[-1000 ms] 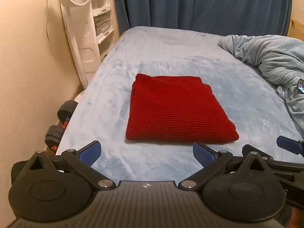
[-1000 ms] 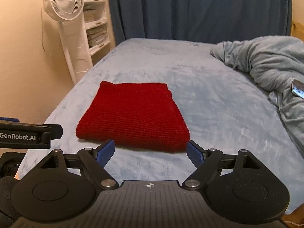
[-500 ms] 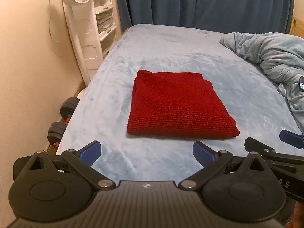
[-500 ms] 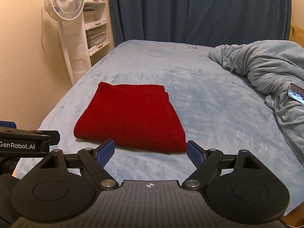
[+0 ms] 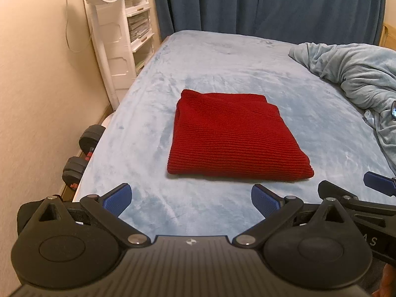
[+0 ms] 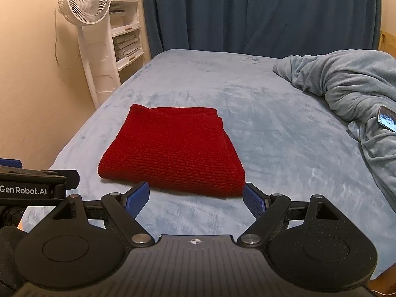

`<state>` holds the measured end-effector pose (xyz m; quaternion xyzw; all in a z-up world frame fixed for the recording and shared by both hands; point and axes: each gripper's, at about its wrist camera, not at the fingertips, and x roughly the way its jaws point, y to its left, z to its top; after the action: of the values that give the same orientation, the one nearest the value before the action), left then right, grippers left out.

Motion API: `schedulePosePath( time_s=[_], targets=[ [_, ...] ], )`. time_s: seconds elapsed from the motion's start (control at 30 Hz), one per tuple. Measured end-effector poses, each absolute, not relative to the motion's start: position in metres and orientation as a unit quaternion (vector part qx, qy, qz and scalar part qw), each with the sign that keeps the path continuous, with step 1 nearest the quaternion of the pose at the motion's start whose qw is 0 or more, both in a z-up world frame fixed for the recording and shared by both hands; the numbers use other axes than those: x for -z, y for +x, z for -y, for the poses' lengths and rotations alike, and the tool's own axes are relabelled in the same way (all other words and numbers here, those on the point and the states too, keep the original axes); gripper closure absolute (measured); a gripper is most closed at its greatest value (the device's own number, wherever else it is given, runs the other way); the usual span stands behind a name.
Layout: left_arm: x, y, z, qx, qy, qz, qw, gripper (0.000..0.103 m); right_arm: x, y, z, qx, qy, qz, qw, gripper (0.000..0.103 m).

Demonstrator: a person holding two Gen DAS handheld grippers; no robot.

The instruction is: Fold small clothes

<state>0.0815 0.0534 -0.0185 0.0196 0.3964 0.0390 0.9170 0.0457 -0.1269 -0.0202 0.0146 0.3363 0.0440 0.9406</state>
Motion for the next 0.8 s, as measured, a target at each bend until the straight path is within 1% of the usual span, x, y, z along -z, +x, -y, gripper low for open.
schedulePosePath(
  time_s=[0.8],
  targets=[
    [0.0181,0.0796,-0.0532,-0.04,0.024,-0.395,0.917,0.0,0.0212,0.0437,0.1258,-0.047,0.011,-0.337,0.94,0.019]
  ],
)
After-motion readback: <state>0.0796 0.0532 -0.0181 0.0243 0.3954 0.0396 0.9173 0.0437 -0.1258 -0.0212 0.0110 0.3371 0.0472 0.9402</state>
